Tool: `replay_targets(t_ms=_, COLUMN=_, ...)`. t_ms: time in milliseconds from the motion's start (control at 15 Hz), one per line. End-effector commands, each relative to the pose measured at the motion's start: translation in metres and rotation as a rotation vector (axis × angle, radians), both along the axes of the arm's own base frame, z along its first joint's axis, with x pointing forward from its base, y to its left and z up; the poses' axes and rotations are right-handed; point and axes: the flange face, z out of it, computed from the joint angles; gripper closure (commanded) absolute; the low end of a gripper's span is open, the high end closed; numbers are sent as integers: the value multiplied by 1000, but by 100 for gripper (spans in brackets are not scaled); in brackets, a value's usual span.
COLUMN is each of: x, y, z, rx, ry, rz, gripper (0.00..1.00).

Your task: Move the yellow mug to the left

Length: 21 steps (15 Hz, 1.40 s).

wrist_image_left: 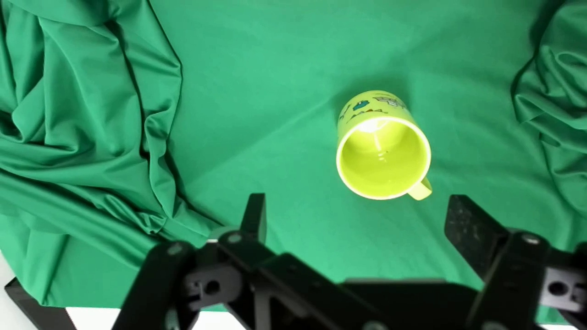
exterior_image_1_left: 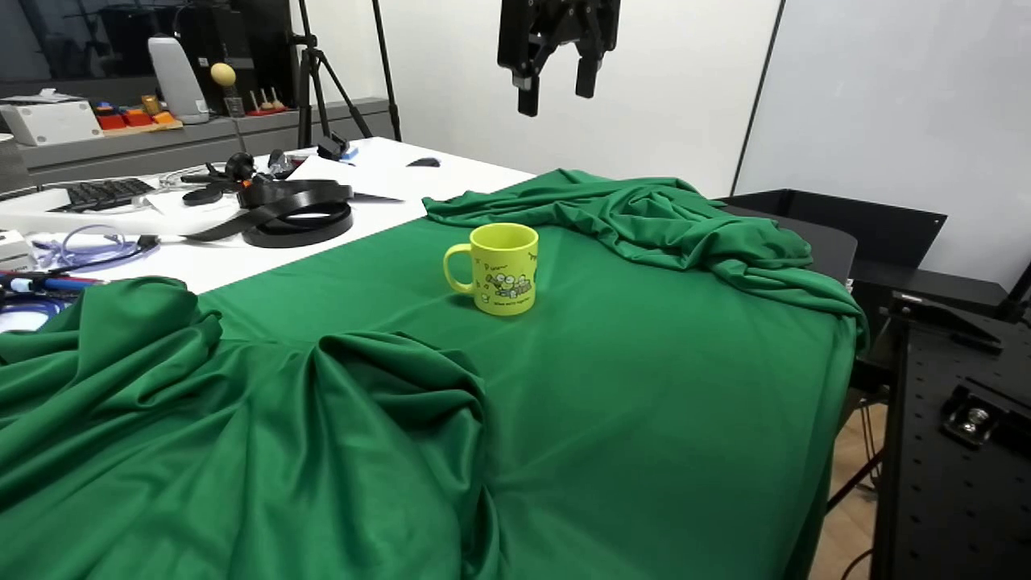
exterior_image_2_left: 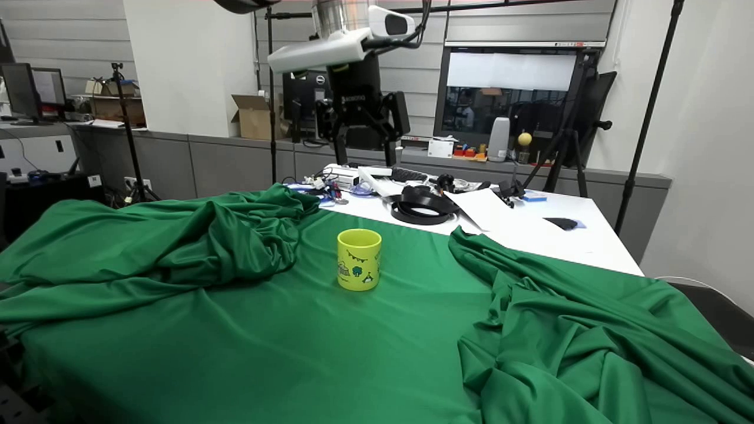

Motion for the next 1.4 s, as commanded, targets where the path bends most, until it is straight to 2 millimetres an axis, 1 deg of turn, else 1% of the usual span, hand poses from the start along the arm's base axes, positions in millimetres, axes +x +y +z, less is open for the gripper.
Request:
replay_targets(t_ms=0, x=13, y=4, z=-23, rx=-19, ry=34, rz=-11, gripper=0)
replay_targets(t_ms=133, x=17, y=8, z=-39, rx=-29, ry=63, rz=-8, gripper=0)
replay_targets(t_ms=267, x=25, y=12, z=-50, rx=-32, ry=69, rz=-25, gripper=0)
replay_targets(t_ms=533, x=46, y=14, z=-64, rx=-26, ry=79, rz=-126, gripper=0)
replay_targets(t_ms=667, x=52, y=13, z=-70, rx=-34, ry=93, rz=-194, gripper=0)
replay_targets(t_ms=733, x=38, y=14, z=-68, rx=-11, ry=87, rz=-116, gripper=0)
replay_targets(t_ms=1000, x=48, y=12, z=-77, rx=6, ry=107, rz=-157, gripper=0)
replay_targets(t_ms=1133, x=53, y=10, z=-86, rx=18, ry=148, rz=-164, gripper=0)
replay_targets(t_ms=1333, x=58, y=6, z=-105, rx=45, ry=224, rz=-233, gripper=0)
